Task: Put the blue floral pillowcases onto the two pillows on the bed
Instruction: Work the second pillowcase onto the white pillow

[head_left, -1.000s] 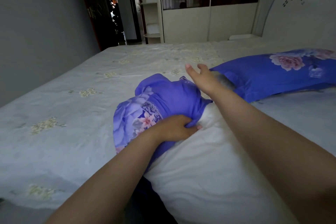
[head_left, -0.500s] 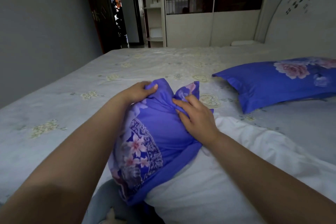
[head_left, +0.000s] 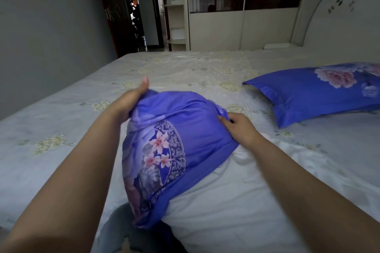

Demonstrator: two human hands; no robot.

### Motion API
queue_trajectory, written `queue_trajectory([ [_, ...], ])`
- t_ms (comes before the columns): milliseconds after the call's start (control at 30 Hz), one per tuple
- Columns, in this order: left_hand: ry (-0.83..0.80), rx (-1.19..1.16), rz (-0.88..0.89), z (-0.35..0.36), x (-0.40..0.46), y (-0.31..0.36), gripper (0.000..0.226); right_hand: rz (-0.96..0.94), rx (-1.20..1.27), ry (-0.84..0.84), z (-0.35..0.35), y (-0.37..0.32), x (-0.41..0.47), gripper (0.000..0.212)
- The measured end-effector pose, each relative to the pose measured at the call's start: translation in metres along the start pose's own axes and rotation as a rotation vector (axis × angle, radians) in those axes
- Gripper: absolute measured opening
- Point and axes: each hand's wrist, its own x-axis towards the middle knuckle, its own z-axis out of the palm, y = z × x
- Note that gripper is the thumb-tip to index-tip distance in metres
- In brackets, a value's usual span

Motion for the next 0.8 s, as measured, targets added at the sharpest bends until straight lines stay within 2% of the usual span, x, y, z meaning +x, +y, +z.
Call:
queue_trajectory([
  [33, -0.173, 0.195, -0.110, -0.004, -0.008, -0.003, 0.047, -0.063, -0.030, 0.058, 0.004, 0.003, -0.001, 0.039],
  [67, -0.262, 0.354, -0.122, -0.006, -0.011, -0.007, 0.033, -0.113, -0.054, 0.128, 0.007, 0.006, -0.001, 0.037],
  [100, -0.267, 0.373, -0.062, -0.008, -0.015, -0.007, 0.020, -0.144, -0.057, 0.188, 0.011, 0.007, -0.002, 0.035],
  [133, -0.217, 0.231, 0.041, -0.009, -0.014, -0.006, 0.015, -0.146, -0.035, 0.230, 0.013, 0.010, -0.001, 0.035],
  [200, 0.054, -0.198, 0.333, -0.011, -0.016, 0.007, 0.020, -0.085, 0.020, 0.261, 0.013, 0.013, 0.004, 0.037],
  [233, 0.222, -0.357, 0.464, -0.014, -0.017, 0.016, 0.028, -0.057, 0.026, 0.265, 0.012, 0.013, 0.007, 0.039],
  [300, 0.370, -0.585, 0.578, -0.021, -0.013, 0.029, 0.054, -0.014, -0.013, 0.279, 0.009, 0.014, 0.013, 0.042],
  [333, 0.397, -0.621, 0.543, -0.027, -0.007, 0.029, 0.065, 0.008, -0.031, 0.296, 0.009, 0.017, 0.016, 0.040],
  [367, 0.455, -0.525, 0.477, -0.032, 0.002, 0.023, 0.068, 0.033, -0.043, 0.317, 0.008, 0.020, 0.016, 0.038],
  [433, 0.540, -0.089, 0.288, -0.038, 0.012, 0.002, 0.062, 0.086, -0.058, 0.361, 0.007, 0.027, 0.019, 0.026],
  [467, 0.531, 0.111, 0.170, -0.036, 0.013, -0.014, 0.062, 0.112, -0.081, 0.385, 0.006, 0.029, 0.018, 0.018],
  [533, 0.372, 0.359, -0.130, -0.018, 0.004, -0.047, 0.067, 0.058, -0.198, 0.443, 0.008, 0.026, 0.016, 0.026],
  [567, 0.247, 0.390, -0.228, -0.005, -0.006, -0.062, 0.069, -0.068, -0.270, 0.483, 0.009, 0.020, 0.013, 0.031],
  [600, 0.182, 0.383, -0.249, 0.007, -0.017, -0.075, 0.069, -0.241, -0.326, 0.504, 0.013, 0.010, 0.007, 0.034],
  [633, 0.205, 0.355, -0.222, 0.017, -0.026, -0.083, 0.067, -0.424, -0.371, 0.490, 0.016, -0.003, 0.000, 0.036],
  [700, 0.375, 0.136, -0.164, 0.024, -0.035, -0.102, 0.060, -0.704, -0.444, 0.264, 0.030, -0.031, -0.016, 0.045],
  [767, 0.482, -0.147, -0.211, 0.024, -0.047, -0.117, 0.052, -0.735, -0.524, -0.109, 0.052, -0.053, -0.036, 0.063],
  [800, 0.490, -0.191, -0.239, 0.024, -0.051, -0.126, 0.047, -0.704, -0.589, -0.258, 0.064, -0.058, -0.044, 0.073],
])
